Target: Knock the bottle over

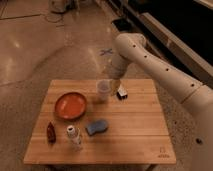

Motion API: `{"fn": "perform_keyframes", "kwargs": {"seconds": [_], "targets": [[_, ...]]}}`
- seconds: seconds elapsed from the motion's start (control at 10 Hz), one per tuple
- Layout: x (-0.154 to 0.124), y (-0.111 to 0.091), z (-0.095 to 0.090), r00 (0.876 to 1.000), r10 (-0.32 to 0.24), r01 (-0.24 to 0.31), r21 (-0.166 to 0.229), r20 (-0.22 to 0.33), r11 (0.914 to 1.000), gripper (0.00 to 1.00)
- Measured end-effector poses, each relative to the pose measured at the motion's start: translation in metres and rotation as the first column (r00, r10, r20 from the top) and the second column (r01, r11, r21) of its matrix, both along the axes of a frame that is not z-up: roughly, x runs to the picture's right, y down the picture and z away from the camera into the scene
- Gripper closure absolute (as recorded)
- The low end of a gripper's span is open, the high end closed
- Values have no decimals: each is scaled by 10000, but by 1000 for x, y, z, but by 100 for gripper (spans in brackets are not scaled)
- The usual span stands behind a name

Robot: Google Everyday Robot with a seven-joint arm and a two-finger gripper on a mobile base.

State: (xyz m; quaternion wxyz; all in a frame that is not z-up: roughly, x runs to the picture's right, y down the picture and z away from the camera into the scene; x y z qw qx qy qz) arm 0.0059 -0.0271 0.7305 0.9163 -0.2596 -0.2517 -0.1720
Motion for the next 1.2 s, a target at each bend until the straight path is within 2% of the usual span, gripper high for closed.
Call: {"fn": "perform_keyframes", "kwargs": {"seconds": [0.8,1.2], "targets": [[-2,3,0,10000,-50,50,21,61,10000,25],[-44,31,-6,9949,-179,153,272,992,9995,25]]}}
